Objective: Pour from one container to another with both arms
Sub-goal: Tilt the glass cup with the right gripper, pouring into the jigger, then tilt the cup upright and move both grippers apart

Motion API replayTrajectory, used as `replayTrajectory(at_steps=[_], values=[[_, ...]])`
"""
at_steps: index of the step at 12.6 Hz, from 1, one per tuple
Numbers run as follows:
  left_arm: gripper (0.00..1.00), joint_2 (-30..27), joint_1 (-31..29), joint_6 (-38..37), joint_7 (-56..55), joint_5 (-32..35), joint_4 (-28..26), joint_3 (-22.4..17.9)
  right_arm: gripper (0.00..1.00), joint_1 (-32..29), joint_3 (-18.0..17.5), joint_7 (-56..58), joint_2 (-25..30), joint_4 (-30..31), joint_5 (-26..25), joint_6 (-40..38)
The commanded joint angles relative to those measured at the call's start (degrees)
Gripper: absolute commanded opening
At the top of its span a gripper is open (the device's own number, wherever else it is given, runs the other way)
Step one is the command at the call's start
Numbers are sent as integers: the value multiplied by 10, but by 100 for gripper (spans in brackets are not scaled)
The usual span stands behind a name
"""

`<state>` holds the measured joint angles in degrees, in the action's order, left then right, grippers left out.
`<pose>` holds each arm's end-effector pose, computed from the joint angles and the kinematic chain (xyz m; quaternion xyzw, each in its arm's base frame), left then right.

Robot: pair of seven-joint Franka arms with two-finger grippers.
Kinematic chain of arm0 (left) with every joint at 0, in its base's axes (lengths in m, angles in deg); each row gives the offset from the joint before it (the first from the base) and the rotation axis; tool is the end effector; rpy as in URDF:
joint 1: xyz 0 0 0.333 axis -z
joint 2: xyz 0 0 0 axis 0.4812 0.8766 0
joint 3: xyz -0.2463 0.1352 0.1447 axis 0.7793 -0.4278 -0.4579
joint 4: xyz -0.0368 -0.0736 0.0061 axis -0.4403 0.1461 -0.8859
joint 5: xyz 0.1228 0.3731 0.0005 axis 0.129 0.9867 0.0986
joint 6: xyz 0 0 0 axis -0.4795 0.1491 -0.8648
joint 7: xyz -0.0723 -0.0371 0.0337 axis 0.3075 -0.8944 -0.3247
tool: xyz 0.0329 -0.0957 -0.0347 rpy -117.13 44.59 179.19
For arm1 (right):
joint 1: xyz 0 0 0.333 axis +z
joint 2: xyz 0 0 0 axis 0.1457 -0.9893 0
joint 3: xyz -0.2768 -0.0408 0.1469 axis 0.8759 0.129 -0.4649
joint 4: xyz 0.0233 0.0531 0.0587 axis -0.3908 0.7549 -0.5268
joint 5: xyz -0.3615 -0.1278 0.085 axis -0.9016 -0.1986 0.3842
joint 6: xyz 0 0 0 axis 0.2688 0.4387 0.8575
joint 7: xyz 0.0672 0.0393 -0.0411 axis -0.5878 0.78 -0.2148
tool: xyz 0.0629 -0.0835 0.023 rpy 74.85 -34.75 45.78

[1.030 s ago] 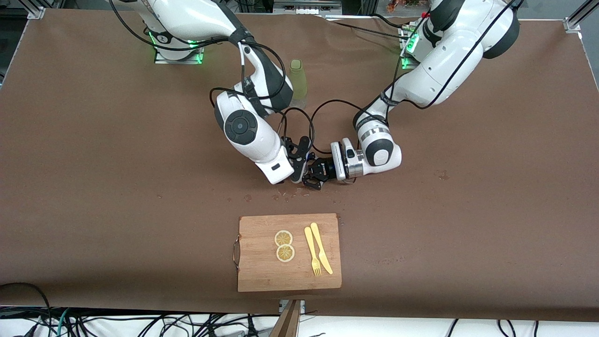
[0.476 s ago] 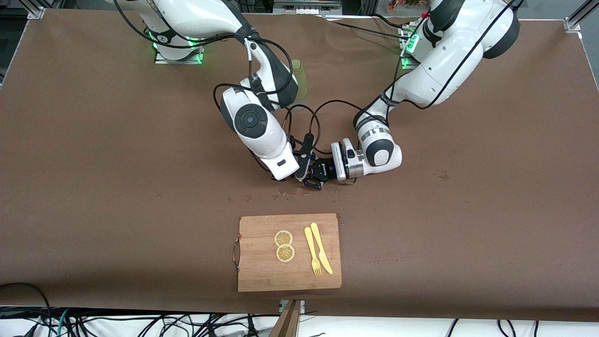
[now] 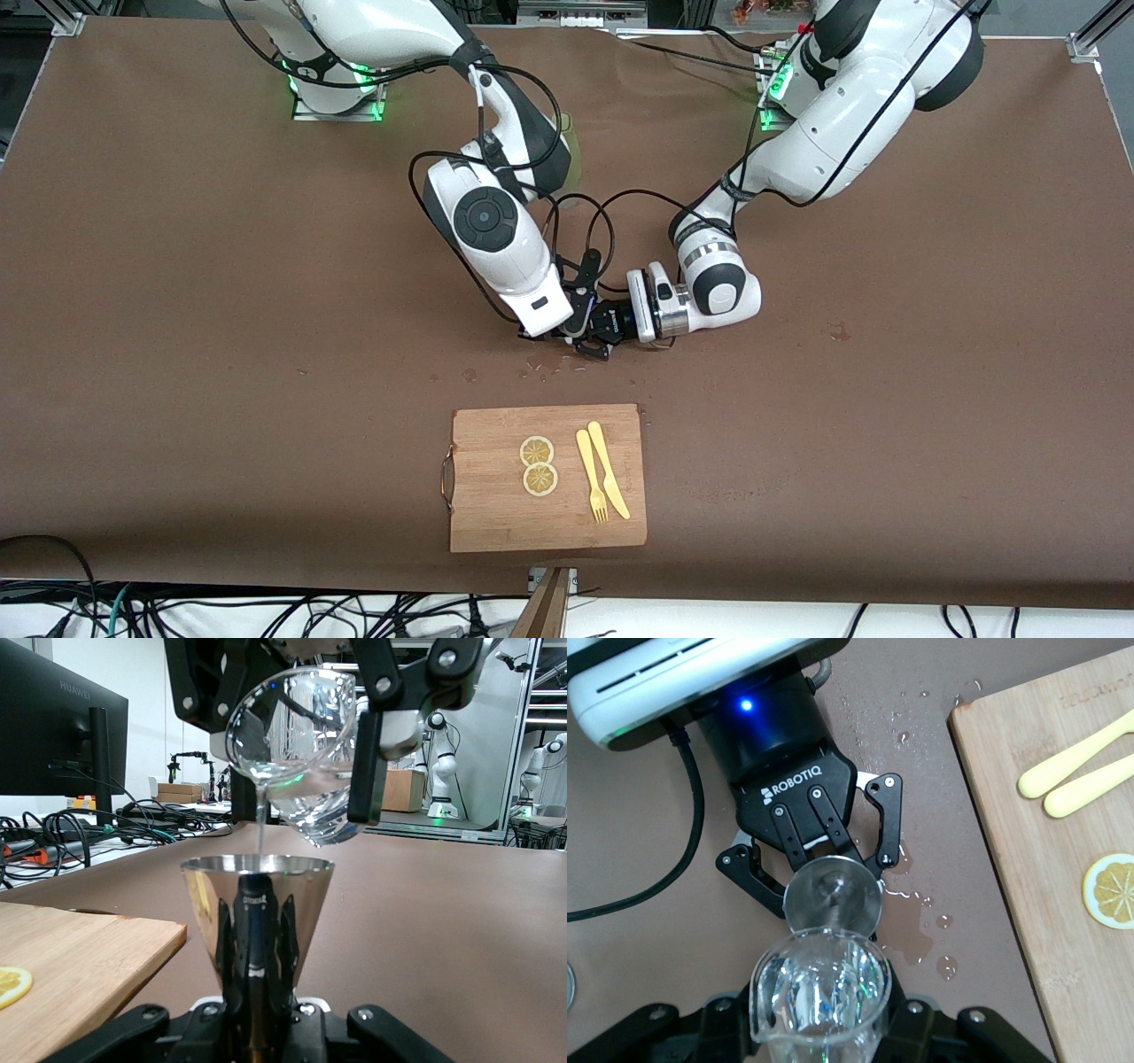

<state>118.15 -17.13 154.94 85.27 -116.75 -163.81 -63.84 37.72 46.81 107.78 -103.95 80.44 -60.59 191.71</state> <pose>0.5513 -0.3696 0.0838 0.5897 -0.4465 0.5093 0.4399 0.5777 0.4747 0.3251 -0.7932 -0.6043 -0.0359 0.0662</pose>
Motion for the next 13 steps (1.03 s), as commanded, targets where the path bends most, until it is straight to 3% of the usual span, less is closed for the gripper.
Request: replayTrajectory(at_steps=[1, 2, 8, 13], values=[[0, 5, 8, 4, 57, -37, 9, -2, 39, -2, 4, -10, -5, -19, -6, -12], [0, 5, 8, 4, 57, -37, 9, -2, 39, -10, 2, -9, -4, -19, 1, -13], [0, 5, 8, 5, 57, -37, 9, -2, 40, -79, 2, 26, 13, -11, 191, -38], [0, -3, 4, 4, 55, -37, 7, -11, 40, -176, -1, 191, 54, 55, 333, -42]])
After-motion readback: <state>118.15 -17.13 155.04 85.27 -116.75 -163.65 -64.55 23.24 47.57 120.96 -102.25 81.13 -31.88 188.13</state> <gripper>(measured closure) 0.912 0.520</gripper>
